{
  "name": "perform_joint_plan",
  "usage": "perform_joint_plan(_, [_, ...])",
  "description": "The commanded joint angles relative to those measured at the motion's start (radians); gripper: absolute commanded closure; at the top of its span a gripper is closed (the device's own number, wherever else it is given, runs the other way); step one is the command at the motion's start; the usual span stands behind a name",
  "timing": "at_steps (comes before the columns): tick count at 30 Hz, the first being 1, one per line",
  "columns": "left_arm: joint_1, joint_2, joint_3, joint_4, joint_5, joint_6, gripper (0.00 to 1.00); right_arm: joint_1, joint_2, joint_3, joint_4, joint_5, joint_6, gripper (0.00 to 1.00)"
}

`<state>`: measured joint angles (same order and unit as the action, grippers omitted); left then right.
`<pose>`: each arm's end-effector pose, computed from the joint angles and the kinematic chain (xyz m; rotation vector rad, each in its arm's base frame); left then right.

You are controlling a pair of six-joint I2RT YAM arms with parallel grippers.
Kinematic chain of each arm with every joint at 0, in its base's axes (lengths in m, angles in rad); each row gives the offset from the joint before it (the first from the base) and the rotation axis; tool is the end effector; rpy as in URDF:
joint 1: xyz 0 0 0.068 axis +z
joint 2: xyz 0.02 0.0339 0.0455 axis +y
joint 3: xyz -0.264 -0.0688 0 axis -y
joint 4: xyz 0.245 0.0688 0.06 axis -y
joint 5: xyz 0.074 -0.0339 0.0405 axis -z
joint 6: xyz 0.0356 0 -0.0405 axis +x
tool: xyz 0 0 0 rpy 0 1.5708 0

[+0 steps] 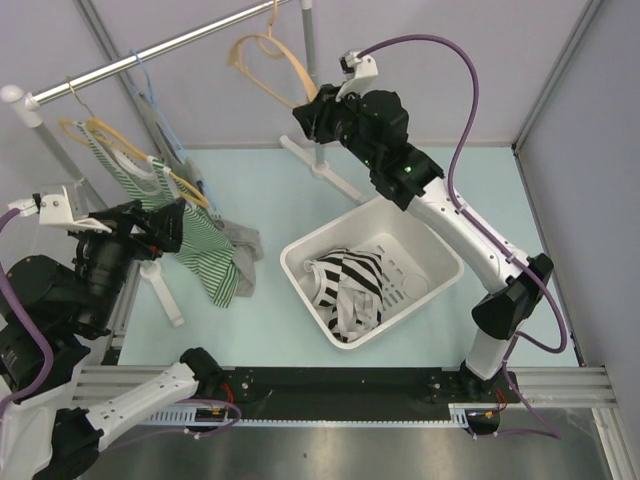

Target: Remove the tank top from the hanger

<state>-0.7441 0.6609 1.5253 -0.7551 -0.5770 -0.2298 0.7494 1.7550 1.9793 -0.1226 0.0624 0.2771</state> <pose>0.0339 -0.0048 0.5122 -0.0932 1.4871 -0.3675 0.2964 0.2728 0.4971 -0.3042 1.4882 0.7840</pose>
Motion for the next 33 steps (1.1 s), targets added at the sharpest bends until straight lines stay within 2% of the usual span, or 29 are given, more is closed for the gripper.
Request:
perform_joint_plan(1, [-0.003,0.020,0.047,-0.024,-0.038,-0.020,0.13,-0.070,-0.003,0.027,0.043,-0.125,0.184,1.00])
perform_joint_plan(5, [-0.001,0.036,0.070,-0.033,-0.023,-0.020,0.12,-0.139,0.012,0.017,0.052,-0.231,0.284,1.00])
perform_joint_plan(11, [-0.001,0.042,0.085,-0.035,-0.027,-0.022,0.13,-0.182,-0.014,-0.029,0.043,-0.318,0.329,1.00])
perform_joint_plan(12, [-0.003,0.042,0.087,-0.035,-0.030,-0.020,0.12,-0.185,-0.020,-0.036,0.031,-0.322,0.335,0.95])
perform_joint_plan(13, [-0.003,0.040,0.087,-0.036,-0.035,-0.020,0.13,-0.188,-0.026,-0.039,0.023,-0.328,0.329,0.83])
perform_joint_plan(14, [-0.003,0.042,0.088,-0.033,-0.038,-0.020,0.13,-0.185,-0.038,-0.036,-0.014,-0.316,0.317,0.70])
perform_joint_plan(15, [-0.003,0.040,0.090,-0.033,-0.040,-0.020,0.13,-0.185,-0.048,-0.028,-0.040,-0.300,0.282,0.43])
perform_joint_plan(16, [-0.003,0.040,0.091,-0.035,-0.043,-0.019,0.13,-0.180,-0.054,-0.019,-0.072,-0.279,0.257,0.32])
perform_joint_plan(18, [-0.003,0.039,0.096,-0.035,-0.049,-0.019,0.12,-0.156,-0.072,0.042,-0.190,-0.179,0.159,0.16])
perform_joint_plan(20, [-0.003,0.032,0.098,-0.032,-0.058,-0.017,0.13,-0.125,-0.078,0.096,-0.314,-0.024,0.082,0.09])
perform_joint_plan(22, [-0.003,0.023,0.092,-0.026,-0.064,-0.016,0.12,-0.067,-0.100,0.139,-0.370,0.090,-0.016,0.05])
perform_joint_plan(23, [-0.003,0.017,0.088,-0.017,-0.067,-0.016,0.12,-0.046,-0.110,0.139,-0.382,0.208,-0.041,0.04])
perform_joint_plan(26, [-0.003,-0.017,0.061,0.019,-0.076,-0.013,0.13,0.066,-0.153,0.122,-0.381,0.379,-0.146,0.02])
perform_joint_plan(28, [-0.003,-0.041,0.035,0.036,-0.072,-0.011,0.13,0.157,-0.176,0.092,-0.345,0.445,-0.232,0.01])
perform_joint_plan(33, [-0.003,-0.073,-0.002,0.068,-0.061,-0.016,0.14,0.301,-0.167,0.044,-0.181,0.442,-0.335,0.03])
